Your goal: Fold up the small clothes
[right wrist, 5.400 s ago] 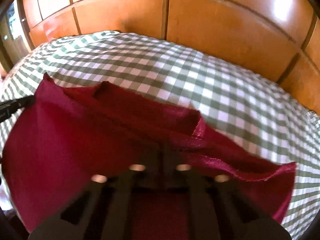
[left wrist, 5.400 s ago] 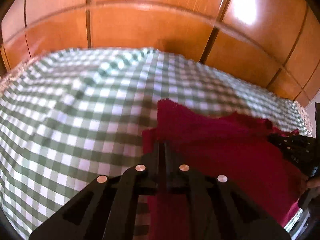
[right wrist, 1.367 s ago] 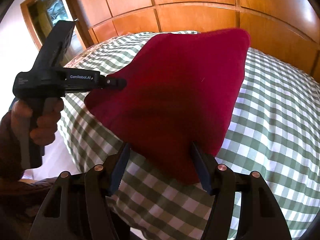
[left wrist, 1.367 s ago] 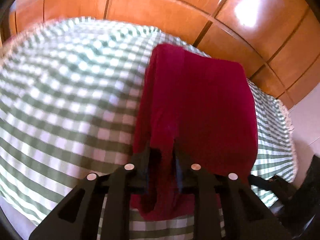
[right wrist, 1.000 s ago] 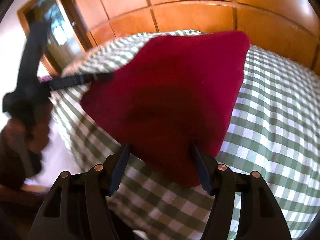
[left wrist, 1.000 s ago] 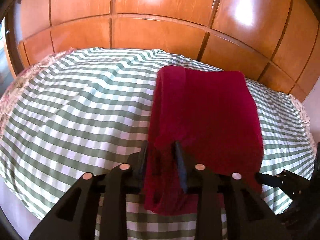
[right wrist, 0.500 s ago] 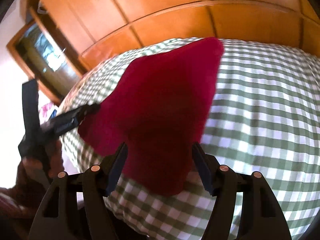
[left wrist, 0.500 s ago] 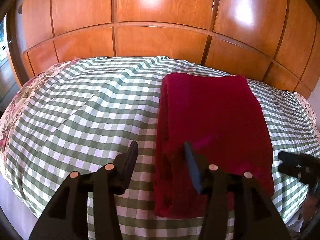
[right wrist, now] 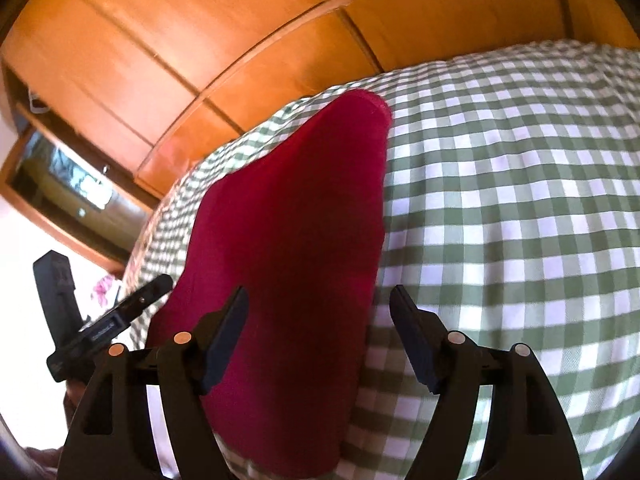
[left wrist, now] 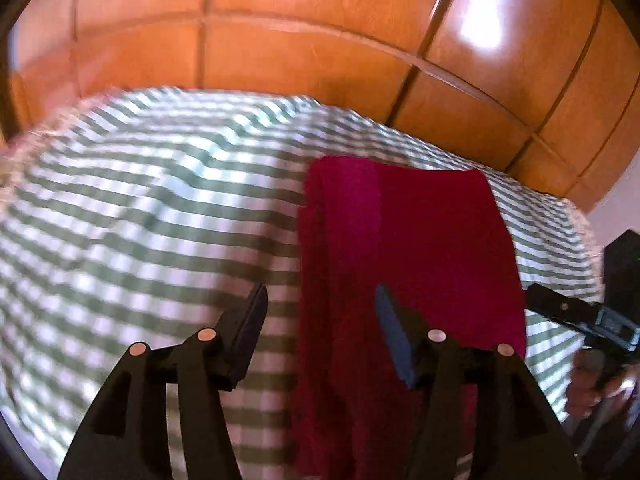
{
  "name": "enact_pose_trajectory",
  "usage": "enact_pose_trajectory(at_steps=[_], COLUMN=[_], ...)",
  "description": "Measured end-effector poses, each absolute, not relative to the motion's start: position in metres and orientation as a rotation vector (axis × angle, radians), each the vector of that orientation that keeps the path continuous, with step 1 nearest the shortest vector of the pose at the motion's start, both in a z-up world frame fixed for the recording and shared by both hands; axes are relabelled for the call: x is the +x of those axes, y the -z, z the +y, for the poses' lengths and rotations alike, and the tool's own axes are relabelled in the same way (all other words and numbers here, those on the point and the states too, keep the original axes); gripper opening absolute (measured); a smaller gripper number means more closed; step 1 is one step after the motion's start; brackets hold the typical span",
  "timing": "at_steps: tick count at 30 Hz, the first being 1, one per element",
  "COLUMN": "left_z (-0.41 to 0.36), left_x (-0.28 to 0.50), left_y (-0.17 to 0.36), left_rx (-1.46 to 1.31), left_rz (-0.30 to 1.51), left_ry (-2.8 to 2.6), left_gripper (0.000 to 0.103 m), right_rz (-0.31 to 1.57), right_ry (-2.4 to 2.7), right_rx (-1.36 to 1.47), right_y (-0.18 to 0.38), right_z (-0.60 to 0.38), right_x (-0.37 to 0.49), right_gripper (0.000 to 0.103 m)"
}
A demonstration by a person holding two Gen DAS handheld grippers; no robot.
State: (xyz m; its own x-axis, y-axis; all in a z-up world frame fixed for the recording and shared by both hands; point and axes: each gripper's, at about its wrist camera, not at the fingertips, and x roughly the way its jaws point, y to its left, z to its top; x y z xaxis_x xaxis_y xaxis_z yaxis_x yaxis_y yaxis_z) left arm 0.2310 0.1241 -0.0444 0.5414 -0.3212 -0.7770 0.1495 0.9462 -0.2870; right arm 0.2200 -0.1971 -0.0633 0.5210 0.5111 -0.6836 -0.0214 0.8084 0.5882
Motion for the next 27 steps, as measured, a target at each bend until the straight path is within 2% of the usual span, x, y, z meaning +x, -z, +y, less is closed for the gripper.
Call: enact_pose_trajectory(at_steps=[1, 2, 3, 4, 7, 9, 10, 11, 12, 14, 16, 17, 18, 20, 21, 22, 27], left_z=[0.122, 0.119, 0.116, 0.114, 0.12, 0.122, 0.121, 0.12, 0.118, 0.115, 0.117, 0.119, 0.119, 0.115, 0.111, 0.106, 0.067], left_x=[0.24, 0.246, 0.248, 0.246, 0.235, 0.232, 0.233, 0.233, 0.232, 0.23, 0.23, 0.229, 0.228, 0.224, 0.222, 0.216, 0.212], left_y=[0.05, 0.055, 0.058, 0.058, 0.058, 0.07, 0.074, 0.077, 0.078, 0.081, 0.085, 0.086, 0.086, 0.083, 0.08, 0.075, 0.05], left_rx=[-0.207, -0.214, -0.216, -0.2, -0.18, -0.168, -0.161, -0.155, -0.129, -0.087, -0.123, -0.139, -0.174, -0.173, -0.149, -0.128, -0.095], left_rz=[0.988, 1.005, 1.017, 0.992, 0.947, 0.964, 0.972, 0.97, 0.957, 0.936, 0.942, 0.944, 0.945, 0.928, 0.915, 0.897, 0.855], left_ry=[0.312, 0.336, 0.372, 0.371, 0.366, 0.351, 0.34, 0.327, 0.288, 0.225, 0.234, 0.249, 0.299, 0.305, 0.306, 0.314, 0.443], left_gripper=[0.051, 0.025, 0.012, 0.012, 0.011, 0.014, 0.018, 0.029, 0.046, 0.054, 0.052, 0.041, 0.023, 0.019, 0.017, 0.011, 0.011], right_rz=[0.983, 0.985, 0.991, 0.996, 0.999, 1.015, 1.03, 1.054, 1.076, 1.08, 1.065, 1.068, 1.067, 1.042, 1.027, 1.005, 0.871], right_ry=[-0.345, -0.345, -0.343, -0.347, -0.38, -0.416, -0.44, -0.474, -0.495, -0.493, -0.512, -0.514, -0.52, -0.512, -0.509, -0.508, -0.466], right_rx=[0.574, 0.579, 0.584, 0.59, 0.601, 0.604, 0.61, 0.616, 0.616, 0.596, 0.57, 0.56, 0.552, 0.508, 0.491, 0.469, 0.443], right_y=[0.065, 0.066, 0.069, 0.071, 0.075, 0.08, 0.086, 0.093, 0.099, 0.107, 0.108, 0.107, 0.105, 0.093, 0.087, 0.079, 0.032], right_z=[-0.198, -0.197, -0.197, -0.197, -0.197, -0.193, -0.189, -0.183, -0.176, -0.165, -0.155, -0.152, -0.149, -0.146, -0.145, -0.145, -0.177], right_x=[0.225, 0.228, 0.231, 0.233, 0.233, 0.232, 0.235, 0.239, 0.242, 0.246, 0.25, 0.251, 0.251, 0.247, 0.244, 0.239, 0.202], right_gripper=[0.072, 0.072, 0.073, 0.077, 0.077, 0.08, 0.081, 0.081, 0.081, 0.081, 0.075, 0.068, 0.058, 0.045, 0.042, 0.042, 0.04])
